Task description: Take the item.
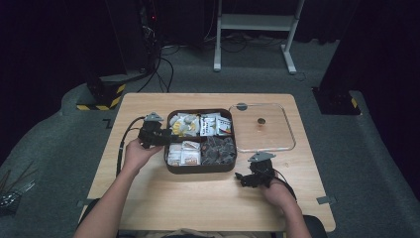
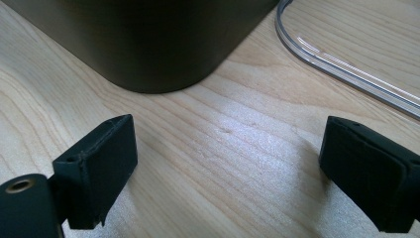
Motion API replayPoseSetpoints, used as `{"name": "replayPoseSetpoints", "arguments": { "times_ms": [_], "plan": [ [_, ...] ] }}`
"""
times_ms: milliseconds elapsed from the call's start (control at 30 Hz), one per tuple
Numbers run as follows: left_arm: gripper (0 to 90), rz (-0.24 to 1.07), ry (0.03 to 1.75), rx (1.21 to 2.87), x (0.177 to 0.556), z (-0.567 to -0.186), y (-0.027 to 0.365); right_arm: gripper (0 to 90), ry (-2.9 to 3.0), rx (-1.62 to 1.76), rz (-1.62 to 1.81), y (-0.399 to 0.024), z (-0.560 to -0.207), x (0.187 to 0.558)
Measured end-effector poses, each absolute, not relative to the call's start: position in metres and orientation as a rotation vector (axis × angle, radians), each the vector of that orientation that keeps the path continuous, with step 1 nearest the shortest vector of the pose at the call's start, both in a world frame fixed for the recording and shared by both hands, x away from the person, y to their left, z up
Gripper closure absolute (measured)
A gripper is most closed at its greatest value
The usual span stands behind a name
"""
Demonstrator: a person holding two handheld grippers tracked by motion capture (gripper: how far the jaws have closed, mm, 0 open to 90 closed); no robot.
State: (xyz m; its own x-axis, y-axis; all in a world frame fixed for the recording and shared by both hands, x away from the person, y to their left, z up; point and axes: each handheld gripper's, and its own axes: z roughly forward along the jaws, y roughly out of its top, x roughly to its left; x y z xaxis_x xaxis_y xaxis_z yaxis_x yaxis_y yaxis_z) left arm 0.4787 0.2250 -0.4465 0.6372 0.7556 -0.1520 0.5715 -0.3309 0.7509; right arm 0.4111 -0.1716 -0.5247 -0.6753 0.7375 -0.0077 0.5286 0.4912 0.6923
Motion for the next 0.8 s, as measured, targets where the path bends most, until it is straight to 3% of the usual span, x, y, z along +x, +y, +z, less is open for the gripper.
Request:
{"name": "replayPoseSetpoints", "arguments": {
  "times_ms": [800],
  "plan": [
    [62.7, 0.241, 0.977, 2.165, 0.483, -0.465, 0.193, 7.9, 2.414, 1.098, 0.967, -0.173, -0.525, 0.406]
  ]
}}
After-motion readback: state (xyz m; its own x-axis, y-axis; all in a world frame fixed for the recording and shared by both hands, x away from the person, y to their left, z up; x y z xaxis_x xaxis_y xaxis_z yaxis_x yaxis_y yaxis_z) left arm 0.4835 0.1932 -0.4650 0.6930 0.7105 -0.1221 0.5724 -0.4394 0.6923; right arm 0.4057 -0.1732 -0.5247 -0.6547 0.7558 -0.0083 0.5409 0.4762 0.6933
